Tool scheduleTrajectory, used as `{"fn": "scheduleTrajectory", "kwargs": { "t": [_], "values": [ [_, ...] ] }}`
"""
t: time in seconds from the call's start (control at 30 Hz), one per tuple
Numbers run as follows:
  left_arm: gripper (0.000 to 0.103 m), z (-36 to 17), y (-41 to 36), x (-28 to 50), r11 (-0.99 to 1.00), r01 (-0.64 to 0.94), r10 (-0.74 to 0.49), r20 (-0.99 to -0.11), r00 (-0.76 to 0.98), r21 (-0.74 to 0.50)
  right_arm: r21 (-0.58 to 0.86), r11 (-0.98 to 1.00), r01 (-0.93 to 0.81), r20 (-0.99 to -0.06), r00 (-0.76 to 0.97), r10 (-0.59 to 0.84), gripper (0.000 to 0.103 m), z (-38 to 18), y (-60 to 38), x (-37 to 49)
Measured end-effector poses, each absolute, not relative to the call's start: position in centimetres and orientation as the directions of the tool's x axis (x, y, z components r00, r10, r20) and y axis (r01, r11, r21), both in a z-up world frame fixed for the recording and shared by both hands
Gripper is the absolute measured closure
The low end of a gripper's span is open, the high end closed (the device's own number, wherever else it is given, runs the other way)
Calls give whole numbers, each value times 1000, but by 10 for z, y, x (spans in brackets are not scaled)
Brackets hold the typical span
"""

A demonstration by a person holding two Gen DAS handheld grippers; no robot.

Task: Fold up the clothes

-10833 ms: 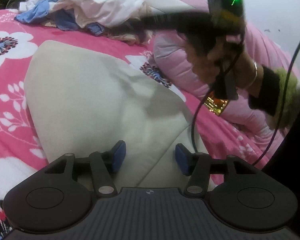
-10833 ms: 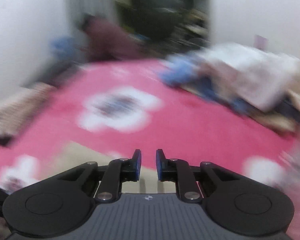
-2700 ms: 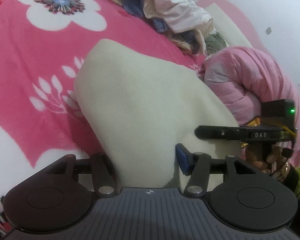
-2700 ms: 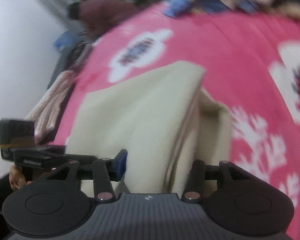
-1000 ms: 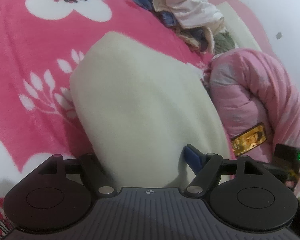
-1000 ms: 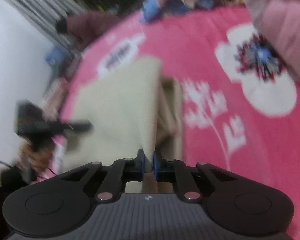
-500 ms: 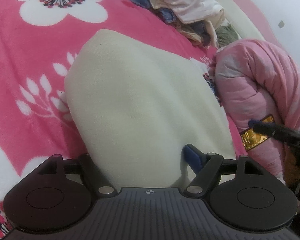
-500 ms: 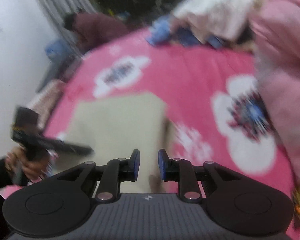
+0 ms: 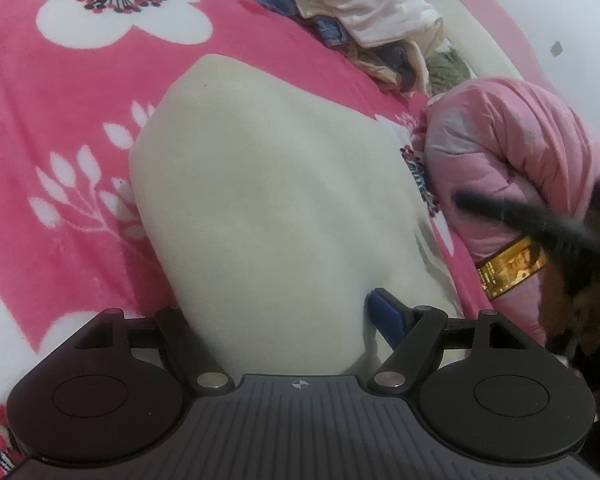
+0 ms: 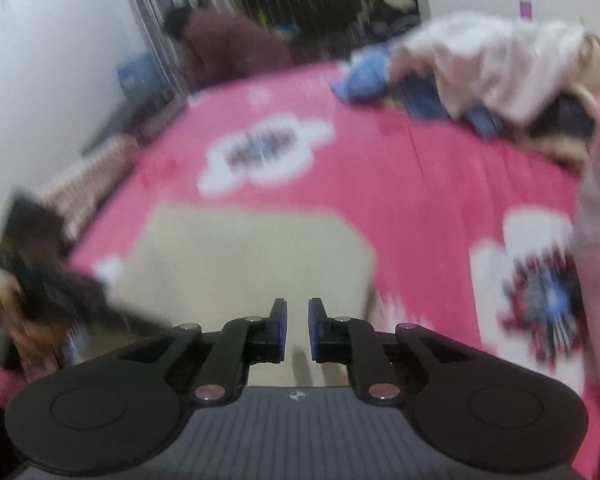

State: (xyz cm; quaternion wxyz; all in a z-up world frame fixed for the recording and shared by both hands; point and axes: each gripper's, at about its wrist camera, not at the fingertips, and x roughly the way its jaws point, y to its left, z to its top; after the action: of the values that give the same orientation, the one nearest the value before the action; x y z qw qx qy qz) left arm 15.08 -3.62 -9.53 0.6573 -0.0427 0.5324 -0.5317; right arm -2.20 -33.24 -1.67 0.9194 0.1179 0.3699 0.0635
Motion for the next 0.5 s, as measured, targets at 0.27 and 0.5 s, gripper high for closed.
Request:
{"fn": "scheduleTrajectory", "kwargs": {
  "t": [0.27,0.5],
  "values": [
    [27,-96,-32,151,415,661,-751,-646,-139,-625,393,886,246,-733,665,140,69,-75,-384,24],
    [27,-105,-24,167,357,617,-778,-589,-218,-701,541,796,272,-664,719,205,60,-55,-417,-34]
  ]
}}
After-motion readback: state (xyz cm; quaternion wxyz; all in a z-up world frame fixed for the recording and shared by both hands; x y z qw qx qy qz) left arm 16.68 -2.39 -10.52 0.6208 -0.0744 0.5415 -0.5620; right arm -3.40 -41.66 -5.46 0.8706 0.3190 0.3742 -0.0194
